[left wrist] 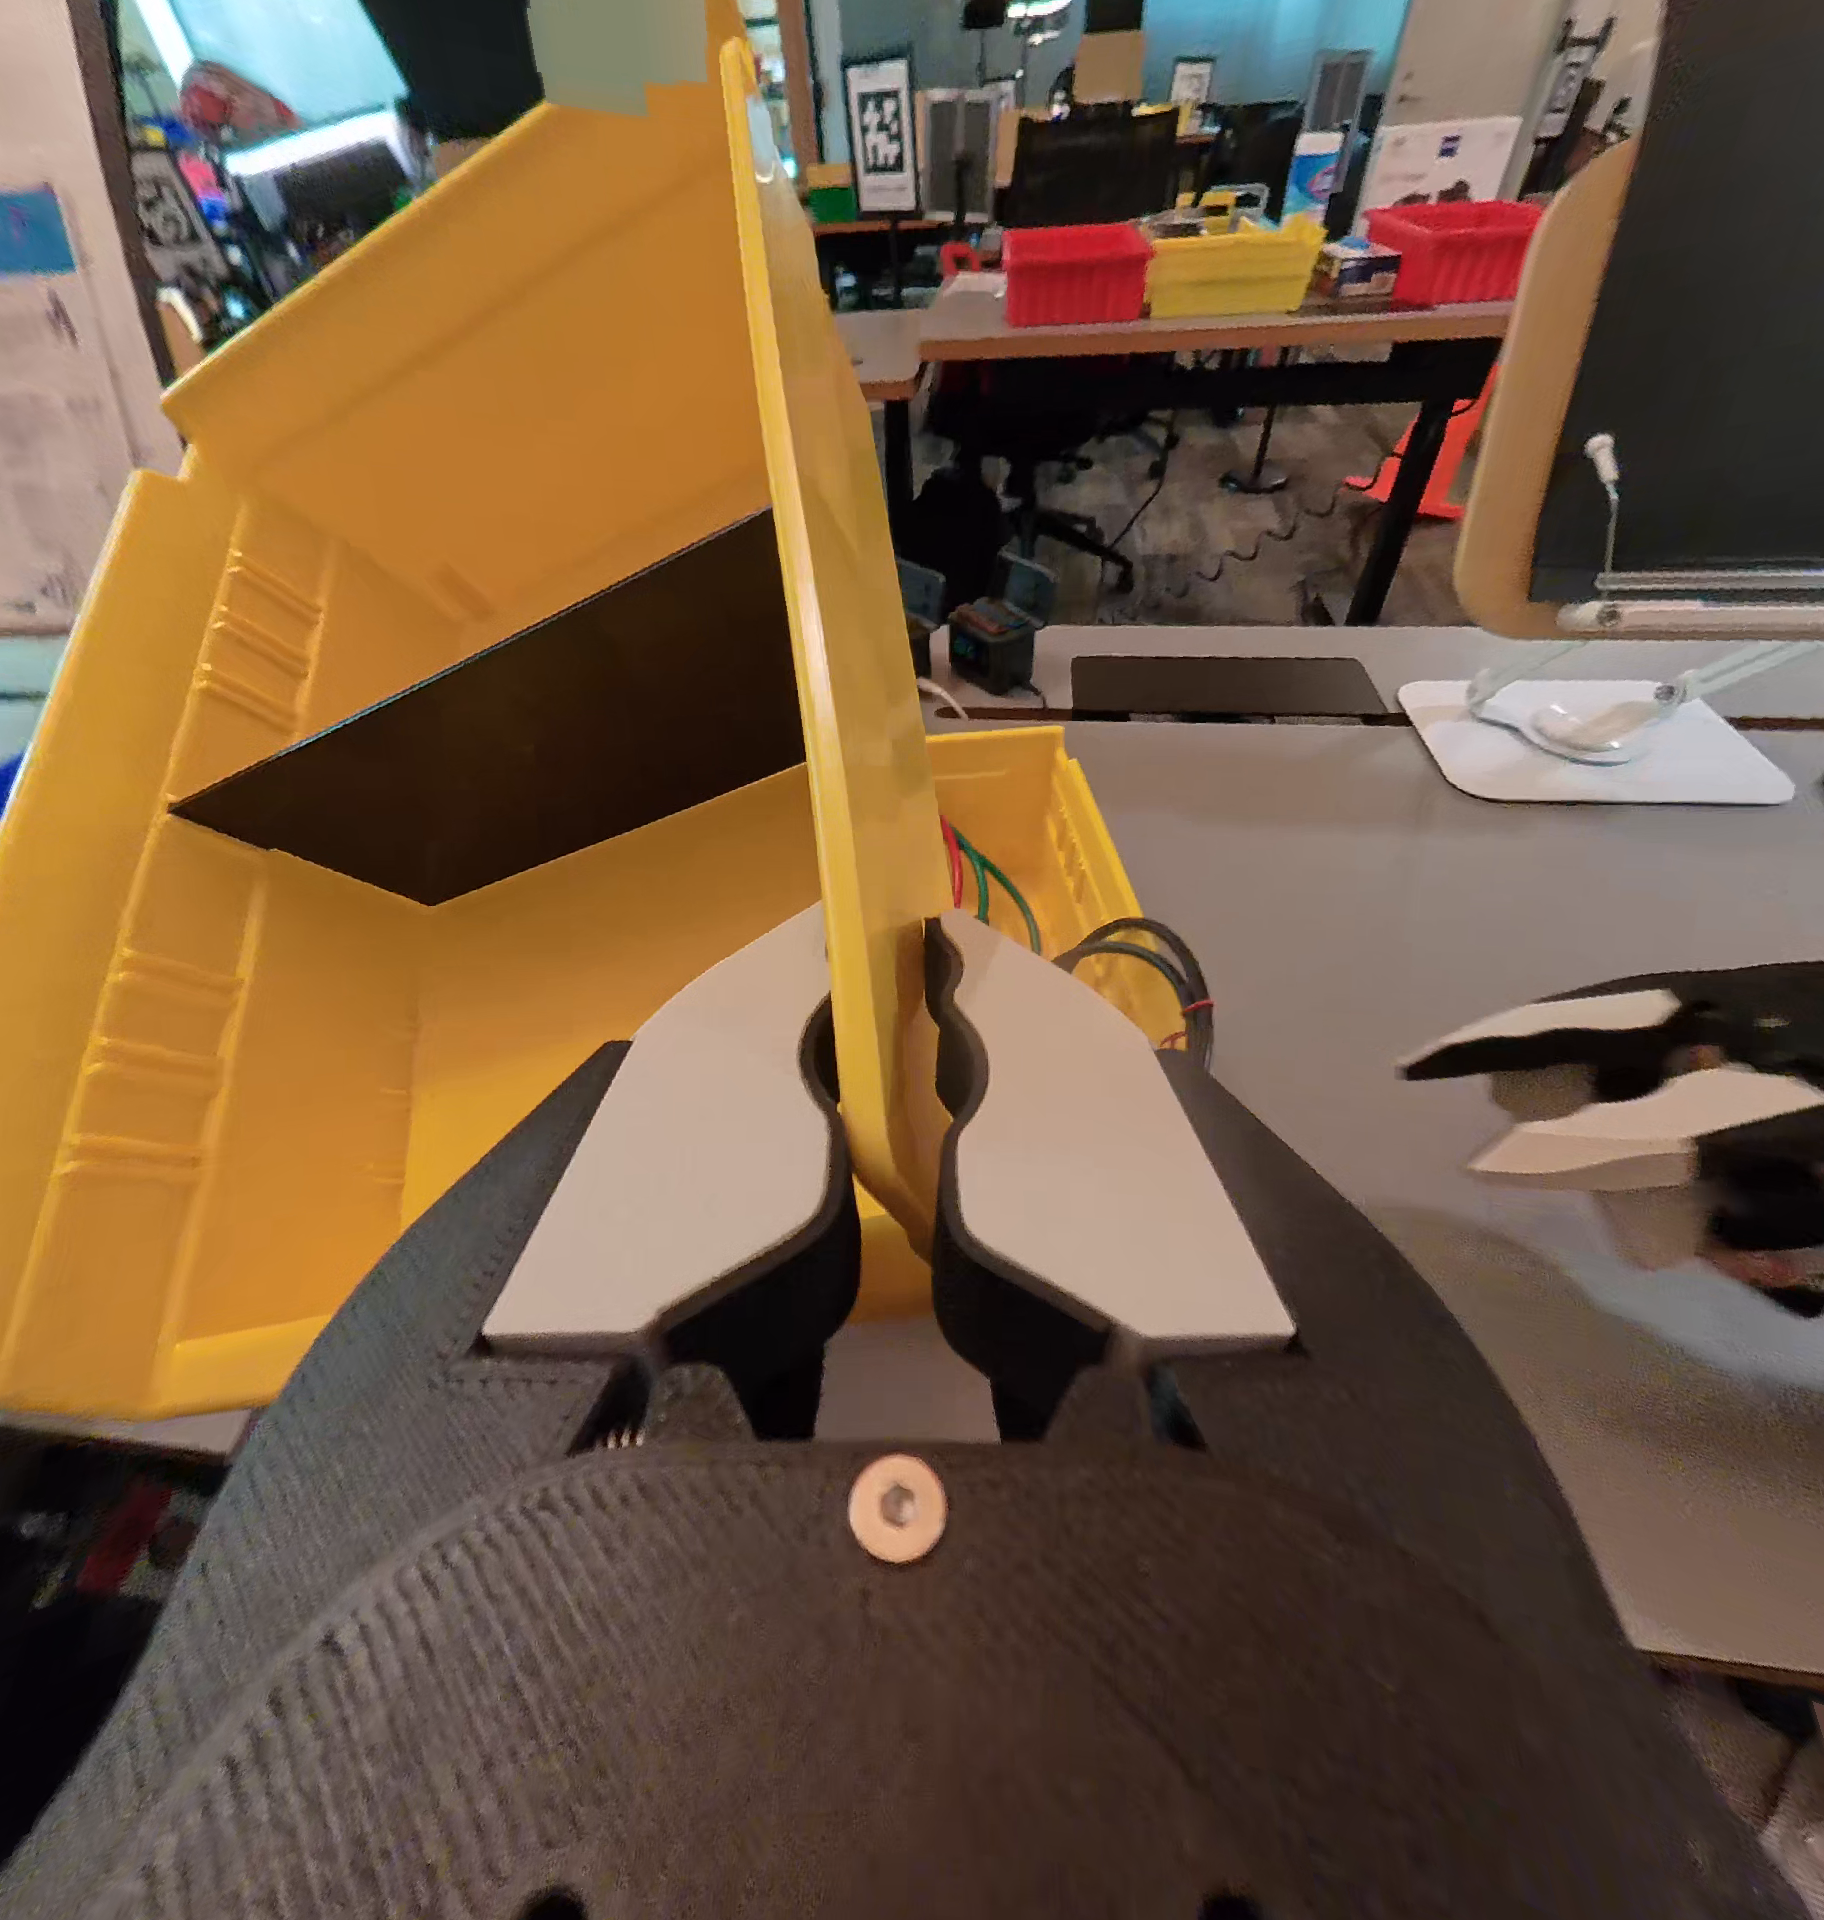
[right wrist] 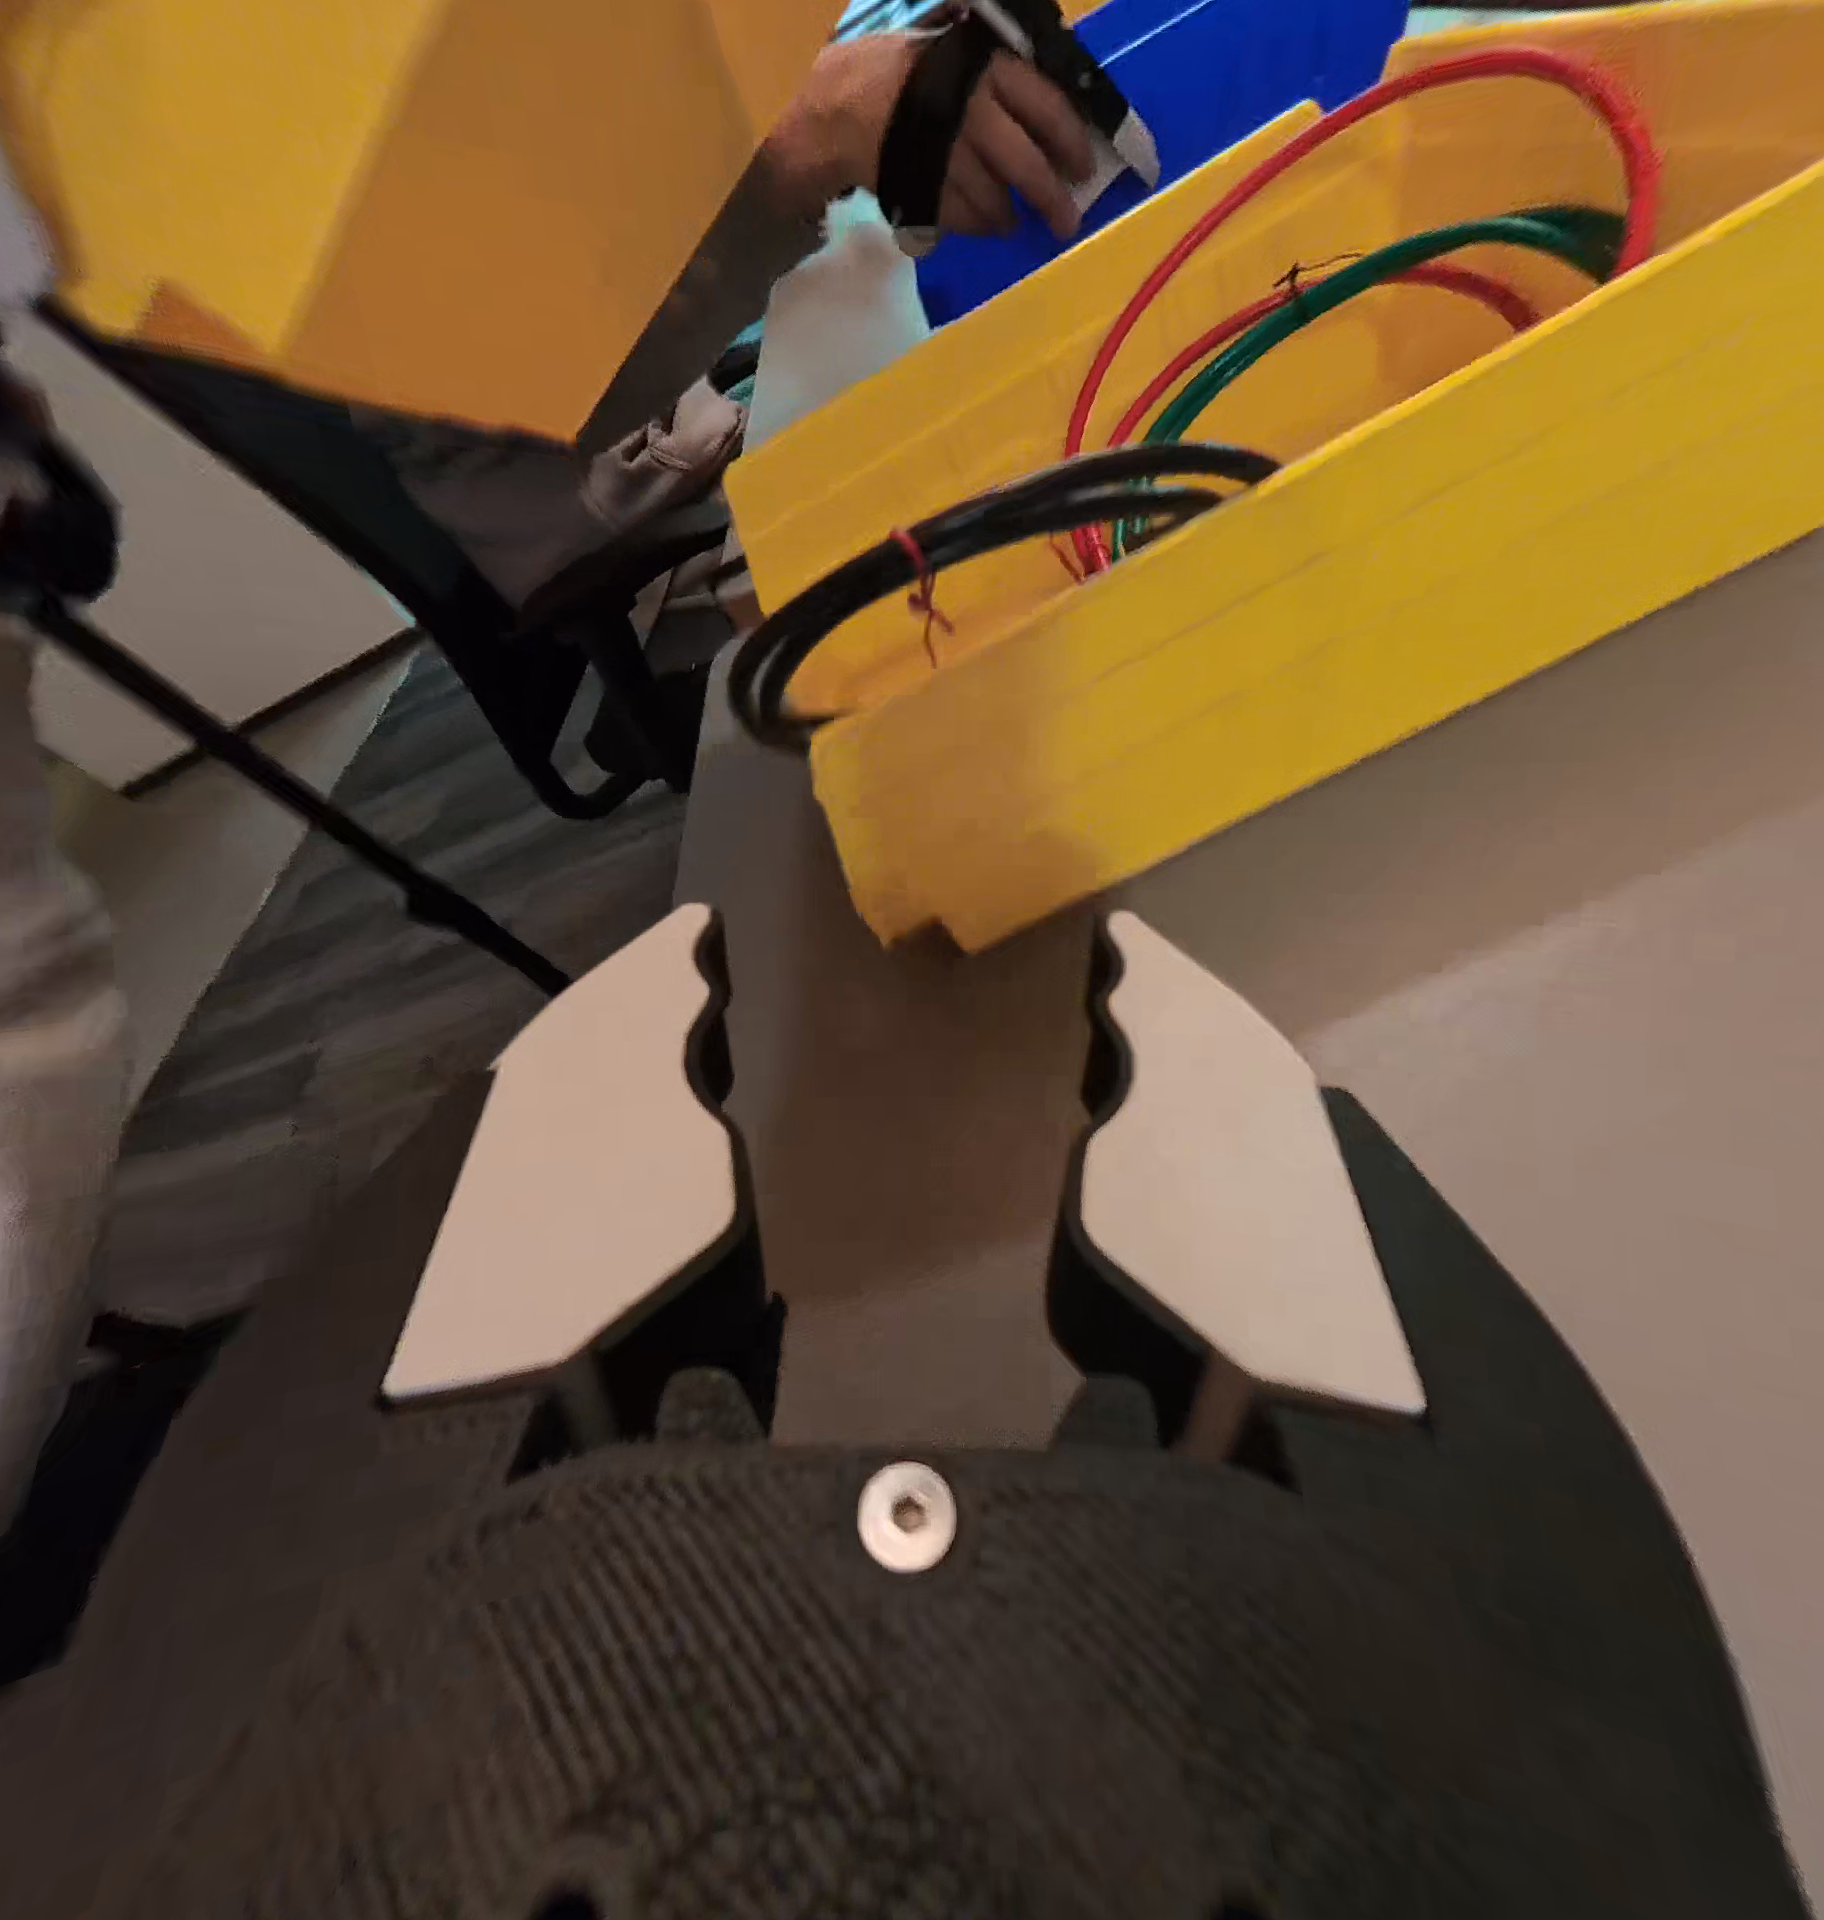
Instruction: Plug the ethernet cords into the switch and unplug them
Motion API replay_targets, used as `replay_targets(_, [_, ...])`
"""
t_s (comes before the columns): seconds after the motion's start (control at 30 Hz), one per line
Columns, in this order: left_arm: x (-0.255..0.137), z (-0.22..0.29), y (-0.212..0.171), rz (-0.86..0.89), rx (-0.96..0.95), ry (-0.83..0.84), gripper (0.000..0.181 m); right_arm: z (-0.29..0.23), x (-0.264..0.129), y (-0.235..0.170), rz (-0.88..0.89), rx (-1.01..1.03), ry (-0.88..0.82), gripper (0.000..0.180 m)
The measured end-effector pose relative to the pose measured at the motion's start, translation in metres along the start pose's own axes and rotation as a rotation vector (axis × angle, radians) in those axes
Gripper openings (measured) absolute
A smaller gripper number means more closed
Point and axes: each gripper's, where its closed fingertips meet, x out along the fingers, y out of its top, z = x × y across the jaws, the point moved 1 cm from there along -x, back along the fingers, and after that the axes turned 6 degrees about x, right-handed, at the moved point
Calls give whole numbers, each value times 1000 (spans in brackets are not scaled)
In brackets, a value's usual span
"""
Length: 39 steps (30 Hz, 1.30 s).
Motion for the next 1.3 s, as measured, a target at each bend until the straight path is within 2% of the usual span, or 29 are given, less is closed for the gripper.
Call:
replay_targets(0.1, [-1,23,20,40,76,-25,9,10,-71,-23,-55,-12,-62,56])
replay_targets(0.2, [-1,60,41,72,131,-102,8,25,-147,-47,-18,-56,-196,53])
replay_targets(0.3, [2,111,60,108,157,-242,8,46,-227,-76,91,-112,-394,53])
replay_targets(0.37, [6,150,69,129,161,-355,7,60,-276,-95,187,-127,-530,46])
replay_targets(0.4, [9,171,72,136,164,-414,8,62,-294,-97,201,-100,-556,51])
replay_targets(0.47, [15,214,74,139,197,-536,8,59,-320,-89,287,-41,-551,45])
replay_targets(0.57, [25,277,67,116,218,-726,9,57,-345,-76,437,57,-505,43])
replay_targets(0.7, [37,347,51,97,239,-905,9,61,-362,-87,474,159,-513,40])
replay_targets(0.83, [50,398,35,57,306,-1015,9,59,-380,-95,486,138,-589,40])
replay_targets(1.07, [79,456,0,-38,298,-1198,8,54,-407,-117,508,178,-684,41])
replay_targets(1.3, [80,486,-12,-6,287,-1252,8,53,-425,-126,549,212,-721,41])
